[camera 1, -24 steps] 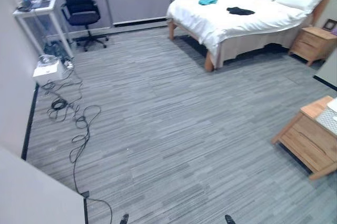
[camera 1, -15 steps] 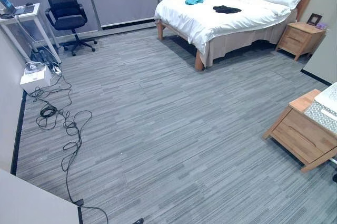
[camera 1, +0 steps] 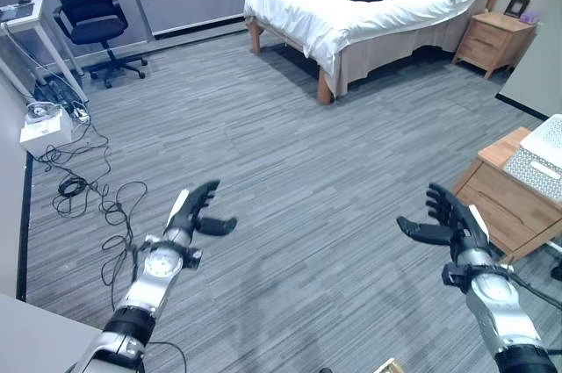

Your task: Pick up bed clothes into laundry basket.

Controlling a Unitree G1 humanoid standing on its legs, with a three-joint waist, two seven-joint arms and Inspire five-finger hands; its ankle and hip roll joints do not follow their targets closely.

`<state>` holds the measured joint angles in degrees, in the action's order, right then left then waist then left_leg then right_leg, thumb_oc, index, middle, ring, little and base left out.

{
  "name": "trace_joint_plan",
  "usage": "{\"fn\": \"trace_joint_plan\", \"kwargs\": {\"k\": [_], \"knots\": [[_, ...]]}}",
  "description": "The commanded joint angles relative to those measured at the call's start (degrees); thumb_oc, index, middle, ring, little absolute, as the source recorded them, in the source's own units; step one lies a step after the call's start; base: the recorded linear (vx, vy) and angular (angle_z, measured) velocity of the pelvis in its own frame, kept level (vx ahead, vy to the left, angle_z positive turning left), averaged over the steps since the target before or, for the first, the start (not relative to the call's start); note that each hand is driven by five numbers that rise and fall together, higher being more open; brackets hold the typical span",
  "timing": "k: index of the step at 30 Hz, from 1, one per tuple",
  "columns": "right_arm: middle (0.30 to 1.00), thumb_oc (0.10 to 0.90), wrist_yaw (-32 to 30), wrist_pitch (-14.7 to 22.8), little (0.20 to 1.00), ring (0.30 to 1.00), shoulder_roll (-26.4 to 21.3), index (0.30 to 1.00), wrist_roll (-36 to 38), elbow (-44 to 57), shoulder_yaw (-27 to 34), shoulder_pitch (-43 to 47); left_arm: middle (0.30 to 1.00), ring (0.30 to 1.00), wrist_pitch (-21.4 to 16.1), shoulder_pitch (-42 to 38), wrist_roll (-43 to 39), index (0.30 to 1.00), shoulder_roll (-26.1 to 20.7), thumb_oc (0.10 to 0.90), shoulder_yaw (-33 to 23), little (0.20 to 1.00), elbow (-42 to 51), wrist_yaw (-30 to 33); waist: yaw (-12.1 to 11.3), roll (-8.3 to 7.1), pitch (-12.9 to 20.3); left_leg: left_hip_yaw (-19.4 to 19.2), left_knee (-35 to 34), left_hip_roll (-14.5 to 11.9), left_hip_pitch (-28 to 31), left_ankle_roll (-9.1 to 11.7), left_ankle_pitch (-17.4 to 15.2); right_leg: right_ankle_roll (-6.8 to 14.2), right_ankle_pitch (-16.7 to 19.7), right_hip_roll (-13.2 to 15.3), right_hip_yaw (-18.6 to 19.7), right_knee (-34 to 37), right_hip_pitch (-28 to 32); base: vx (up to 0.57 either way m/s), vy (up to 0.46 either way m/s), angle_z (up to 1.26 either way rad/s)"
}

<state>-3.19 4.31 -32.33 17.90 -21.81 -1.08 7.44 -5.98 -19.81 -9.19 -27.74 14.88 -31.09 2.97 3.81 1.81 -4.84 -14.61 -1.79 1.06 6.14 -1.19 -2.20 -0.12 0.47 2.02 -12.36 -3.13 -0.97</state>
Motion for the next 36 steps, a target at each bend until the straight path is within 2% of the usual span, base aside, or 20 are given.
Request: {"fn": "trace_joint_plan", "kwargs": {"k": [1,7,9,10,11,14,17,18,19,20,25,26,27,28,29,30,31,32,34,36], "knots": [[0.9,0.8,-0.8,1.0,0.9,0.9,2.66,0.9,-1.49,-2.0,-0.59,-0.99,0.9,0.9,-1.45,0.29,-2.15,0.9,2.0,0.8,-1.59,0.9,-2.22,0.5,-0.5,-2.83,-0.79,-3.48,-3.21,-4.17,1.45,5.5,3.71,10.74,6.13,7.19,1.77,6.72,3.75,0.01,0.038,-0.04],[0.9,0.8,-0.94,1.81,0.9,0.9,5.37,0.9,0.56,-2.15,-1.38,-1.27,0.9,0.9,-2.78,3.18,-5.67,0.9,4.41,0.8,-2.52,0.9,-2.7,0.61,-0.39,-2.45,-2.62,-4.18,-3.21,-3.21,0.84,4.35,3.01,11.12,5.01,8.48,2.71,1.76,0.63,0.01,0.076,-0.08],[0.9,0.8,-0.93,2.69,0.9,0.9,5.77,0.9,0.53,-0.8,-1.84,-1.47,0.9,0.9,-3.5,5.33,-7.86,0.9,4.52,0.8,-3.77,0.9,-1.73,0.65,-0.06,-1.82,-5.08,-4.64,-3.21,-1.99,1.56,2.36,1.75,12.17,4.58,9.97,5.06,-10.34,-5.25,0.0,0.166,-0.24],[0.9,0.8,-0.94,2.69,0.9,0.9,5.79,0.9,0.53,-0.8,-1.86,-1.43,0.9,0.9,-3.5,5.32,-7.86,0.9,4.5,0.8,-3.8,0.9,-1.72,0.64,-0.19,-1.85,-4.92,-4.8,-3.21,-1.99,1.31,2.36,1.89,12.11,4.75,9.94,5.23,-10.34,-5.58,0.08,0.194,-0.33],[0.9,0.8,-0.64,2.94,0.9,0.9,6.13,0.9,0.01,0.09,-2.03,-2.38,0.9,0.9,-3.93,6.64,-8.14,0.9,3.95,0.8,-4.82,0.9,-0.43,0.7,0.42,-1.8,-6.26,-5.31,-3.21,-1.16,2.85,1.27,0.95,13.38,8.49,10.16,7.32,-19.31,-9.66,0.1,0.108,-0.2],[0.9,0.8,-0.6,3.28,0.9,0.9,6.81,0.9,-0.28,0.95,-1.45,-3.18,0.9,0.9,-4.61,7.37,-9.28,0.9,3.06,0.8,-7.0,0.9,0.52,1.42,1.8,-1.32,-8.21,-5.82,-3.21,-1.56,5.07,1.32,-0.02,13.63,11.09,9.66,8.6,-25.23,-15.56,0.19,0.068,-0.14],[0.9,0.8,-0.47,3.33,0.9,0.9,6.9,0.9,-0.3,1.79,-1.14,-3.76,0.9,0.9,-5.2,7.66,-9.29,0.9,1.98,0.8,-7.9,0.9,2.33,1.61,2.85,-1.65,-8.4,-6.66,-3.21,-1.46,6.31,2.17,-1.14,13.57,11.41,10.8,7.93,-19.99,-17.8,0.33,-0.078,-0.16],[0.9,0.8,-0.5,4.07,0.9,0.9,6.96,0.9,0.81,1.4,0.28,-4.98,0.9,0.9,-6.34,7.66,-10.89,0.9,1.76,0.8,-9.08,0.9,3.27,1.41,4.81,-2.06,-8.17,-5.95,-3.21,-1.35,9.42,3.99,-3.11,14.03,12.11,10.38,8.12,-7.93,-18.54,0.36,-0.129,-0.32],[0.9,0.8,-0.49,4.09,0.9,0.9,6.97,0.9,0.83,1.39,0.26,-4.97,0.9,0.9,-6.35,7.67,-10.9,0.9,1.73,0.8,-9.09,0.9,3.27,1.39,4.91,-2.03,-8.19,-5.88,-3.21,-1.43,9.38,4.01,-2.99,14.0,12.56,10.33,7.93,-7.23,-18.18,0.73,-0.263,-0.17],[0.9,0.8,-0.89,4.48,0.9,0.9,6.87,0.9,0.78,2.08,1.74,-6.38,0.9,0.9,-6.79,7.08,-10.62,0.9,1.84,0.8,-9.52,0.9,3.12,1.32,6.72,-2.37,-7.41,-5.28,-3.21,-2.43,12.7,6.23,-4.03,14.96,14.05,10.52,8.05,1.04,-19.37,0.52,-0.187,0.05],[0.9,0.8,0.05,4.9,0.9,0.9,6.22,0.9,0.72,6.32,4.49,-9.76,0.9,0.9,-7.13,7.09,-10.01,0.9,2.75,0.8,-9.62,0.9,5.06,1.63,9.31,-1.36,-5.82,-3.28,0.37,-5.66,16.43,9.69,-1.48,14.93,14.64,9.84,4.44,2.79,-18.12,0.48,-0.222,0.4],[0.9,0.8,0.24,5.14,0.9,0.9,5.85,0.9,0.7,6.28,4.35,-10.43,0.9,0.9,-7.51,7.83,-10.13,0.9,3.31,0.8,-9.58,0.9,5.66,1.59,9.34,-1.19,-5.74,-1.91,4.15,-6.73,15.97,10.38,1.03,14.22,15.51,9.19,4.26,2.17,-17.19,0.44,-0.333,0.53],[0.9,0.8,0.61,5.04,0.9,0.9,4.94,0.9,1.46,6.86,4.96,-11.87,0.9,0.9,-7.09,8.92,-10.49,0.9,4.24,0.8,-8.69,0.9,6.29,0.77,9.96,-0.96,-5.36,0.38,17.34,-10.4,11.07,11.96,12.63,10.86,13.62,6.27,5.52,0.81,-13.5,0.44,-0.334,0.52],[0.9,0.8,0.62,5.04,0.9,0.9,4.96,0.9,1.46,6.87,4.97,-11.87,0.9,0.9,-7.09,8.91,-10.49,0.9,4.22,0.8,-8.68,0.9,6.28,0.77,10.13,-1.07,-5.2,0.61,17.41,-10.31,10.76,11.97,12.75,10.8,13.73,6.44,5.39,0.91,-13.6,0.66,-0.657,0.54],[0.9,0.8,0.14,5.72,0.9,0.9,4.72,0.9,4.14,7.57,5.58,-12.19,0.9,0.9,-6.39,9.66,-12.07,0.9,4.98,0.8,-10.08,0.9,7.02,0.41,8.49,-2.67,-5.72,-0.45,35.44,-14.72,3.12,12.76,21.76,5.16,9.17,4.31,3.44,1.41,-7.91,0.35,-0.423,0.35],[0.9,0.8,0.15,5.72,0.9,0.9,4.75,0.9,4.16,7.57,5.58,-12.18,0.9,0.9,-6.36,9.69,-12.08,0.9,4.94,0.8,-10.09,0.9,7.07,0.41,8.59,-2.74,-5.65,-0.33,35.59,-14.69,2.87,12.75,21.81,5.1,9.28,4.37,3.36,1.48,-7.99,0.66,-0.749,0.17],[0.9,0.8,-0.14,6.18,0.9,0.9,4.54,0.9,5.6,8.56,5.84,-12.63,0.9,0.9,-6.67,10.64,-14.0,0.9,5.58,0.8,-10.27,0.9,7.32,-0.29,5.78,-4.76,-7.26,-0.89,44.38,-14.76,-3.46,11.1,19.1,2.48,5.82,3.16,4.25,2.18,-2.85,0.29,-0.332,-0.2],[0.9,0.8,-0.14,6.19,0.9,0.9,4.57,0.9,5.61,8.55,5.84,-12.6,0.9,0.9,-6.67,10.62,-14.01,0.9,5.55,0.8,-10.26,0.9,7.32,-0.29,5.76,-4.85,-7.25,-0.98,44.46,-14.69,-3.56,10.96,19.09,2.5,5.92,3.25,4.29,2.22,-2.92,0.48,-0.448,-0.19],[0.9,0.8,-0.29,6.14,0.9,0.9,3.5,0.9,6.39,8.19,5.53,-11.06,0.9,0.9,-6.67,11.53,-21.22,0.9,7.12,0.8,-10.16,0.9,7.16,-4.15,2.89,-5.63,-7.87,-2.04,40.36,-14.02,-12.69,10.36,15.29,2.42,2.96,2.44,5.97,2.6,2.1,0.59,-0.225,-0.25],[0.9,0.8,0.54,6.21,0.9,0.9,3.44,0.9,6.81,9.35,5.58,-10.84,0.9,0.9,-6.88,12.15,-25.3,0.9,7.66,0.8,-11.12,0.9,7.95,-6.15,1.97,-5.75,-7.39,-2.81,35.21,-13.72,-14.44,9.91,15.18,3.01,2.17,2.3,6.32,2.91,3.76,0.43,-0.086,-0.24]]}}
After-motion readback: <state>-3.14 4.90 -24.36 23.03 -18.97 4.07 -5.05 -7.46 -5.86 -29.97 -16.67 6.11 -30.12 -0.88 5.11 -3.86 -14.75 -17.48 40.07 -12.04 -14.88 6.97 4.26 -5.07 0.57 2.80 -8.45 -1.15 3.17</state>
